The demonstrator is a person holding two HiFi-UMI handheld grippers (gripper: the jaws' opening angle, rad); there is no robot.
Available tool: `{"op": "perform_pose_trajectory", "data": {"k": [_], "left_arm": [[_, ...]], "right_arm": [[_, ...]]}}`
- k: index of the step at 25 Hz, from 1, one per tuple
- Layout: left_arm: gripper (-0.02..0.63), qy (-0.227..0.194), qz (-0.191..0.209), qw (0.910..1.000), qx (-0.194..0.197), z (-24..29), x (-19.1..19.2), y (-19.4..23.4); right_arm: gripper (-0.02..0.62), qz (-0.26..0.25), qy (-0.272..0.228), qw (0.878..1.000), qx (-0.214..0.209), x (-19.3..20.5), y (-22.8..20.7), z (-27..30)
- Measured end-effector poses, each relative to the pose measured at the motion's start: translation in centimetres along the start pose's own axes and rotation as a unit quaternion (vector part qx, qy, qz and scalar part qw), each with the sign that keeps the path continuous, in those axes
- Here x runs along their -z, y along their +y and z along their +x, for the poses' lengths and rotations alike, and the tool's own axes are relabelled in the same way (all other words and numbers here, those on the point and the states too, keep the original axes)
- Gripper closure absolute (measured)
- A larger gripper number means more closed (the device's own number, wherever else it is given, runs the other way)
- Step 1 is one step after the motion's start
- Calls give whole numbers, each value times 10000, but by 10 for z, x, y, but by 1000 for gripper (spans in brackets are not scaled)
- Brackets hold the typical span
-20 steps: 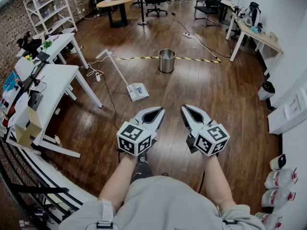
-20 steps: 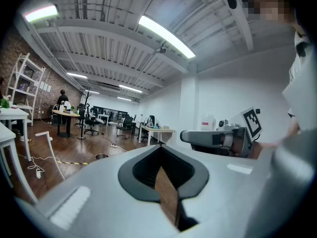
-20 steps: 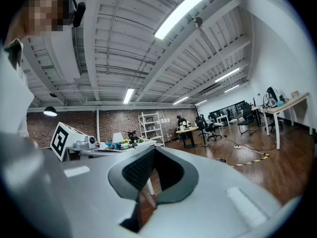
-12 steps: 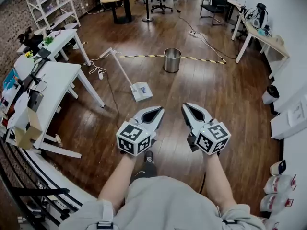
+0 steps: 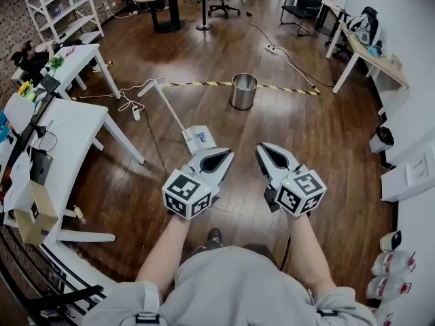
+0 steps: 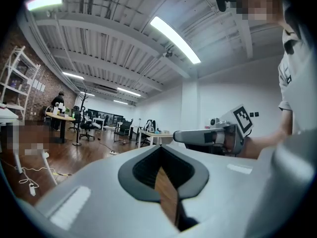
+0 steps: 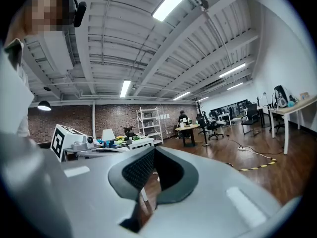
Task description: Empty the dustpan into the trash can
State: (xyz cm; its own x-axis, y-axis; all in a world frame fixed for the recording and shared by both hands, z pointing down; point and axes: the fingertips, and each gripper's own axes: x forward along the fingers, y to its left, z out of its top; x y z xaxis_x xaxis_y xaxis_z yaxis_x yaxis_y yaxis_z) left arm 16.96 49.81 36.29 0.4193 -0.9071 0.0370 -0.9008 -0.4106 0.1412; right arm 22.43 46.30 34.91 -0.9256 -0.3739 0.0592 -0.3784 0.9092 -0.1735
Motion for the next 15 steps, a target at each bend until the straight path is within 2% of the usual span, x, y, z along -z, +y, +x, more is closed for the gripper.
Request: {"op": "perform_pose_trajectory", "data": {"k": [6, 11, 15], "left_arm": [[601, 40, -237, 9997, 110, 18, 2, 51], [600, 134, -295, 9992, -223, 43, 8, 100], [600, 195, -274, 9972, -669, 69, 9, 154]], "right_arm": [[595, 49, 130, 9999, 18, 2, -18, 48], [595, 139, 214, 9996, -121, 5, -48, 89], [595, 170, 156, 9990, -383, -1, -81, 138]]}}
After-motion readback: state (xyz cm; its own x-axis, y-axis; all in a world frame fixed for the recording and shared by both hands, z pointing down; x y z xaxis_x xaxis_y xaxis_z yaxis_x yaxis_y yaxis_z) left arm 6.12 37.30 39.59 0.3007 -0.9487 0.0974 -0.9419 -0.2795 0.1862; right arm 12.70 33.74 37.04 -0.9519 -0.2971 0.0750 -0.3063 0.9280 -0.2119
